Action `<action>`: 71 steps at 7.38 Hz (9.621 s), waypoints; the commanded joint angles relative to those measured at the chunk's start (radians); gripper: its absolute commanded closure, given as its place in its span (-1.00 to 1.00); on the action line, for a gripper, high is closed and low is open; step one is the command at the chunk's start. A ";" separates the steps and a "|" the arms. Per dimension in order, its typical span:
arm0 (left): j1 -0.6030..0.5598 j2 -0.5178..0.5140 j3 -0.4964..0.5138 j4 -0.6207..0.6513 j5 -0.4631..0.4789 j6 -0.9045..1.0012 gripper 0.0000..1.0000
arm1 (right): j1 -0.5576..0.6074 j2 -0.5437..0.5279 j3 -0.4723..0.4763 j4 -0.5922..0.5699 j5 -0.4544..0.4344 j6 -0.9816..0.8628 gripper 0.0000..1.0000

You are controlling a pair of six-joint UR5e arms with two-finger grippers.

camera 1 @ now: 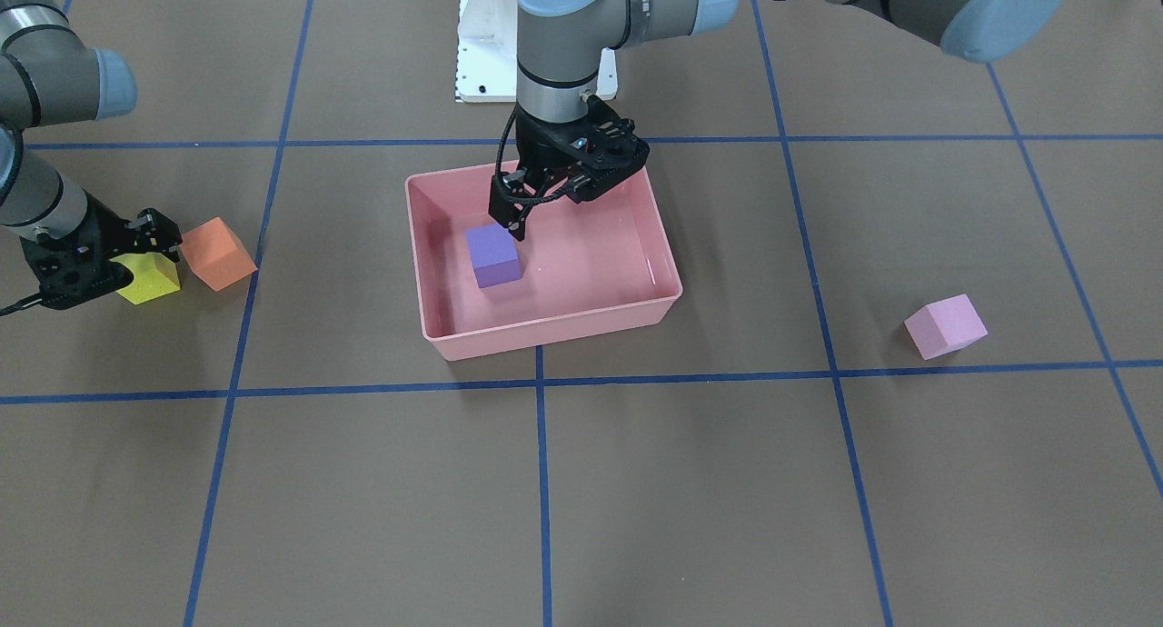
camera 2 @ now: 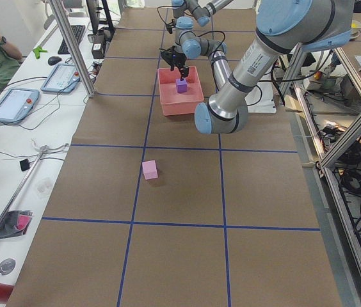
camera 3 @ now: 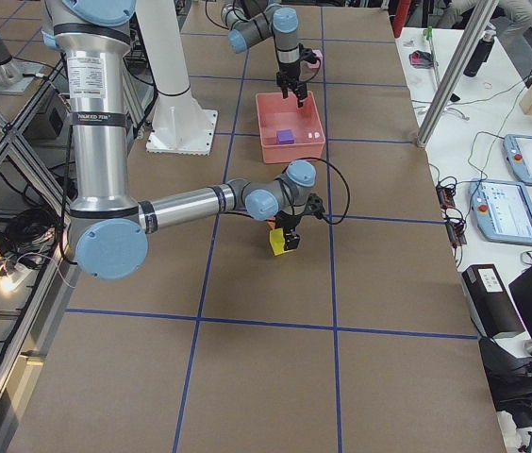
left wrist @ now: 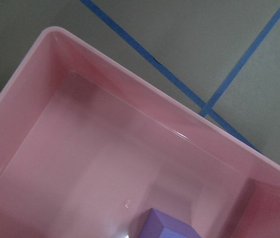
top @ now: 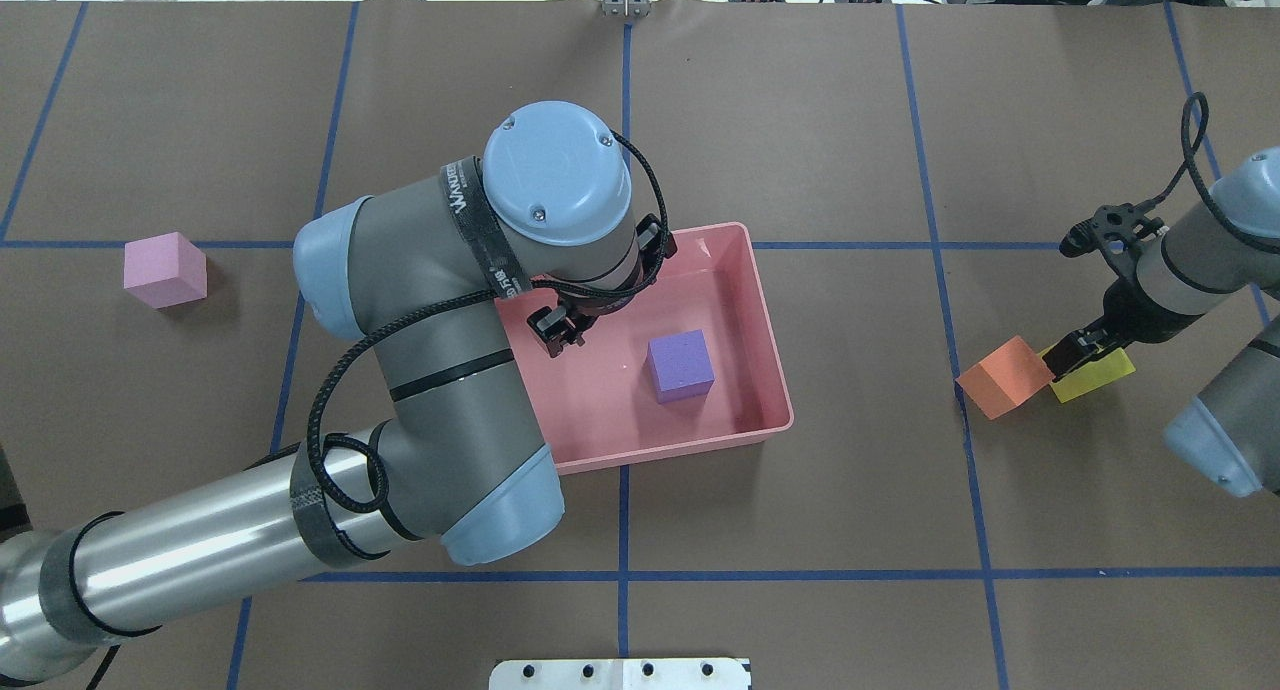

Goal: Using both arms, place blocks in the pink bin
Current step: 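Grasp the yellow cube with the right gripper and lift it while the left arm withdraws, then carry the yellow cube with the right gripper into the bin and release, then lower the left gripper onto the light pink cube and grasp it, then carry the light pink cube into the bin while the right arm withdraws, then release the pink cube beside the purple cube while the right gripper grasps the orange cube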

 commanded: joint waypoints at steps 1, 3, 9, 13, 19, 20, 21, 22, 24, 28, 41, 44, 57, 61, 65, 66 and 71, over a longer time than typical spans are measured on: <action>-0.002 -0.003 -0.004 0.001 0.000 0.002 -1.00 | 0.023 0.002 0.032 -0.002 0.011 -0.004 1.00; -0.043 0.012 -0.088 0.050 -0.015 0.187 -1.00 | 0.142 -0.001 0.092 -0.016 0.096 -0.003 1.00; -0.376 0.463 -0.271 0.039 -0.161 0.940 -1.00 | 0.191 0.434 0.214 -0.439 0.244 0.327 1.00; -0.418 0.623 -0.159 -0.245 -0.190 0.988 -1.00 | -0.122 0.669 0.183 -0.439 -0.032 0.670 1.00; -0.462 0.720 -0.079 -0.391 -0.190 1.058 -1.00 | -0.379 0.936 -0.162 -0.348 -0.255 0.812 1.00; -0.462 0.730 -0.061 -0.425 -0.190 1.058 -1.00 | -0.394 0.939 -0.199 -0.326 -0.265 0.812 1.00; -0.462 0.736 -0.052 -0.439 -0.190 1.058 -1.00 | -0.403 0.939 -0.204 -0.324 -0.276 0.813 1.00; -0.462 0.736 -0.042 -0.439 -0.190 1.058 -1.00 | -0.412 0.936 -0.204 -0.326 -0.276 0.813 1.00; -0.462 0.741 -0.032 -0.441 -0.190 1.071 -1.00 | -0.426 0.934 -0.202 -0.324 -0.279 0.815 -0.97; -0.455 0.744 0.036 -0.509 -0.189 1.055 -1.00 | -0.431 0.936 -0.193 -0.320 -0.295 0.870 -0.99; -0.445 0.706 0.156 -0.646 -0.189 0.956 0.99 | -0.358 0.866 -0.074 -0.343 -0.295 0.866 -0.99; -0.480 0.721 -0.020 -0.425 -0.210 0.976 1.00 | -0.276 0.706 0.074 -0.364 -0.264 0.780 -0.99; 0.045 0.105 -0.245 0.175 -0.012 0.249 1.00 | -0.112 0.014 0.278 -0.099 -0.184 0.188 -0.99; 0.042 0.025 -0.016 0.029 0.040 0.255 0.95 | -0.112 0.008 0.278 -0.099 -0.186 0.184 -1.00; 0.039 0.026 -0.019 0.027 0.041 0.262 -1.00 | -0.113 0.003 0.258 -0.099 -0.186 0.125 -0.99; 0.039 0.026 -0.021 0.027 0.041 0.262 -1.00 | -0.115 0.008 0.241 -0.097 -0.187 0.093 -0.99; 0.033 0.026 -0.022 0.027 0.041 0.284 -1.00 | -0.120 0.052 0.155 -0.076 -0.178 0.057 -0.99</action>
